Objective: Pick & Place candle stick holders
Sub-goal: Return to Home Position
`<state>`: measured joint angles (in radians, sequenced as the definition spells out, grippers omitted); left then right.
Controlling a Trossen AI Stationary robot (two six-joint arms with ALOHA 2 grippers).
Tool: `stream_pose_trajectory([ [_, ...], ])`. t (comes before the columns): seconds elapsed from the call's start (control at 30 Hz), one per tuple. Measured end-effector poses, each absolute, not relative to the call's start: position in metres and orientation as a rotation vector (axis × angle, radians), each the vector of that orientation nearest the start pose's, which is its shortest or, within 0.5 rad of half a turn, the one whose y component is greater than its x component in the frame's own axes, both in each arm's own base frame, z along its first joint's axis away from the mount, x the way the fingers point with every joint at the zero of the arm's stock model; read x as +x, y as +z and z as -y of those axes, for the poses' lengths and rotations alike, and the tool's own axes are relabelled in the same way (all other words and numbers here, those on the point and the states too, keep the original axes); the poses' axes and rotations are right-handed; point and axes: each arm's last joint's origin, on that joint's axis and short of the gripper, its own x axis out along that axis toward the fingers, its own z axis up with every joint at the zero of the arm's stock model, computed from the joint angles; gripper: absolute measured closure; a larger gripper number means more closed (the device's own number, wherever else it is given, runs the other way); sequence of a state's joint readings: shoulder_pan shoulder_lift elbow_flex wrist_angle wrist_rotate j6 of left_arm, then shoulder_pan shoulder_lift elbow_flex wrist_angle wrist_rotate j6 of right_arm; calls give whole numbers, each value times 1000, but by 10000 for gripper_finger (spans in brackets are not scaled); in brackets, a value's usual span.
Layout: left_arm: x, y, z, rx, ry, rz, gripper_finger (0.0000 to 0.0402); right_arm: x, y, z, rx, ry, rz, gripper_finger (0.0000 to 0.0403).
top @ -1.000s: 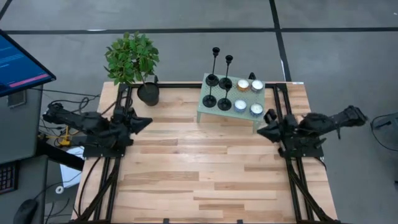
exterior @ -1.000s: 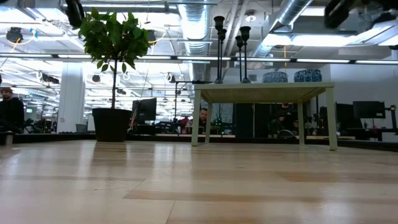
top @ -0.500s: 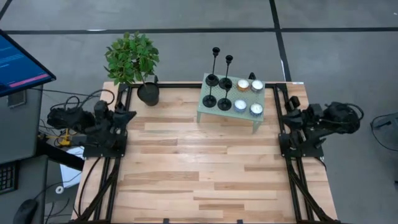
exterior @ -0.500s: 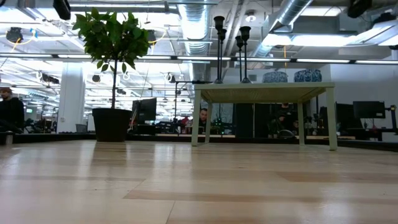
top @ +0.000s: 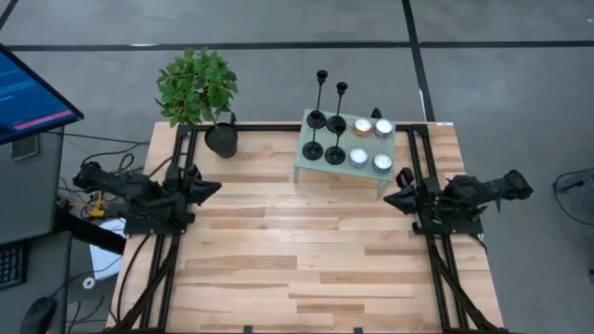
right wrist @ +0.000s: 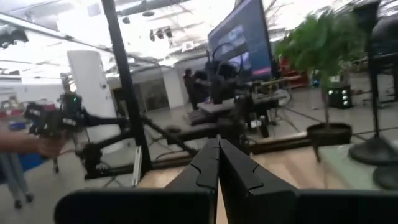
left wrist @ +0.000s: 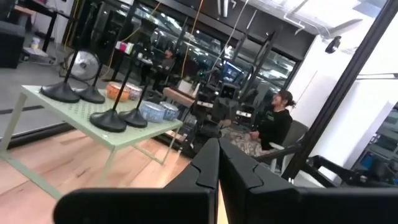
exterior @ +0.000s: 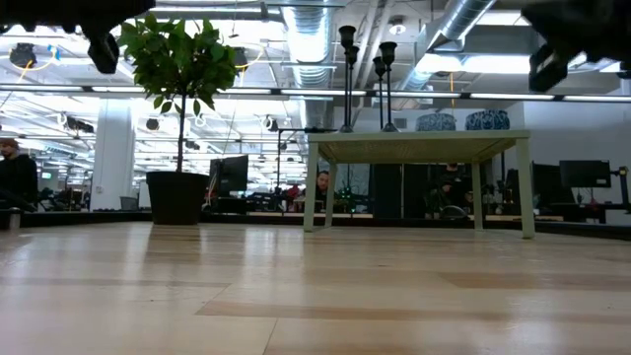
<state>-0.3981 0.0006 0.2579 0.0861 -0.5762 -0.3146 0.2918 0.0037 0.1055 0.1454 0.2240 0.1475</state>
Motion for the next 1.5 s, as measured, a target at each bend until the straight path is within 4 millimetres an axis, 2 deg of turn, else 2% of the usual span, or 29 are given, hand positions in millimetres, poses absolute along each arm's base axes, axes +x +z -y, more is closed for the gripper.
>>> stream_pose_trajectory([
  [0.2,73,235,13,-459,168,278,397,92,186,-22,271,129,196,403],
  [0.83,91,172,20,-466,204,120,394,94,177,-23,291,126,105,403],
  [1.27,91,172,18,-437,271,127,394,94,175,-23,287,120,85,403],
  [1.5,91,173,19,-443,249,129,394,94,172,-23,281,117,59,403],
])
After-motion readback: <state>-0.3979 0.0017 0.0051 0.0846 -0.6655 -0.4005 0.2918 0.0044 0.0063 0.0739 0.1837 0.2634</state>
